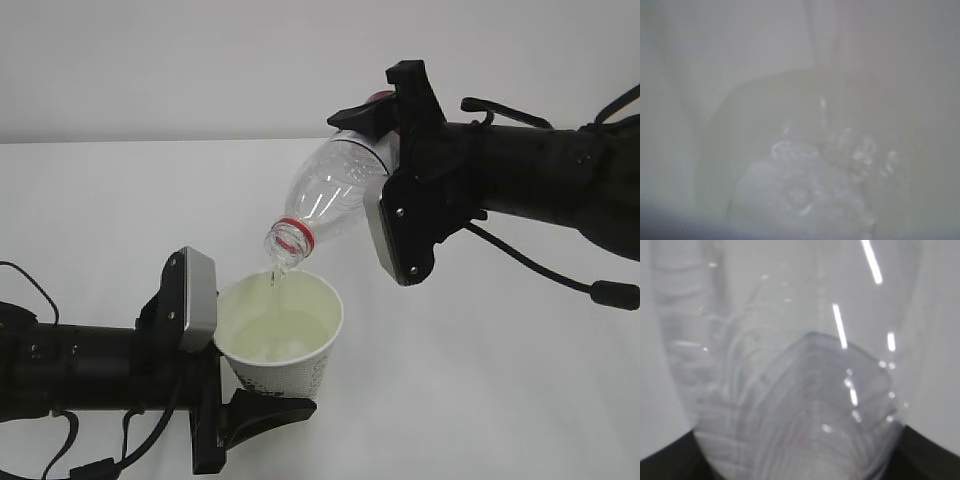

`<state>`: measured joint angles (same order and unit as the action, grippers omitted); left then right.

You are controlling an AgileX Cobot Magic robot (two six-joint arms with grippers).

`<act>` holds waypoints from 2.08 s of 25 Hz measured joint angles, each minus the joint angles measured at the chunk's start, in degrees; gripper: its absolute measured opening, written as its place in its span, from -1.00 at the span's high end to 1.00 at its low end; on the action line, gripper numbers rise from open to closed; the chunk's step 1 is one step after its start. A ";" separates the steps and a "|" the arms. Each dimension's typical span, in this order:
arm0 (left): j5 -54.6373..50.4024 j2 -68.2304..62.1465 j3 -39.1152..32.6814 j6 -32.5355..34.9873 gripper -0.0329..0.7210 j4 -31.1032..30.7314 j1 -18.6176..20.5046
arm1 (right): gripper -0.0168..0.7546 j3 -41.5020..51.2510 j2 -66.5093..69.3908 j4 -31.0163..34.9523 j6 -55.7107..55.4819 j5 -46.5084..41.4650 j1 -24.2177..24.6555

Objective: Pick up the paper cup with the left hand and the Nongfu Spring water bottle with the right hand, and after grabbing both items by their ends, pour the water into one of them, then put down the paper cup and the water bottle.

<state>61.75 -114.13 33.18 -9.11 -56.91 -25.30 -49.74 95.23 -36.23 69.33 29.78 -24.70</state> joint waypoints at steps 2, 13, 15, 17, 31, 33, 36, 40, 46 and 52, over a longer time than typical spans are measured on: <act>0.00 0.00 0.00 0.00 -0.44 0.00 0.00 | -0.36 0.00 0.00 0.00 0.46 0.00 0.00; 0.00 0.00 0.00 0.00 -0.44 0.00 0.00 | -0.36 0.00 0.00 0.00 0.83 0.37 0.00; 0.00 0.00 0.00 0.00 -0.44 0.00 0.00 | -0.36 0.00 0.00 0.00 0.98 0.47 0.00; -0.11 0.00 0.00 0.00 -0.44 0.00 0.00 | -0.36 0.00 0.00 0.00 1.23 0.47 0.00; -0.21 0.00 0.00 0.00 -0.44 0.00 0.00 | -0.36 0.00 0.00 1.44 1.94 2.20 0.00; -0.43 0.00 0.00 0.00 -0.44 0.00 0.00 | -0.36 0.00 0.00 1.54 2.06 2.21 0.00; -0.43 0.00 0.00 0.00 -0.44 0.00 0.00 | -0.36 0.00 0.00 1.66 2.29 2.21 0.00; -0.52 0.00 0.00 0.00 -0.44 0.00 0.00 | -0.36 0.00 0.00 1.78 2.79 2.21 0.00; -0.52 0.00 0.00 0.00 -0.44 0.00 0.00 | -0.36 0.00 0.00 1.78 3.13 2.21 0.00; -0.52 0.00 0.00 0.00 -0.44 0.00 0.00 | -0.36 0.00 0.00 1.89 3.13 2.21 0.00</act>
<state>61.23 -114.13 33.18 -9.11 -56.91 -25.30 -49.74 95.23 -34.33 72.45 31.99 -24.70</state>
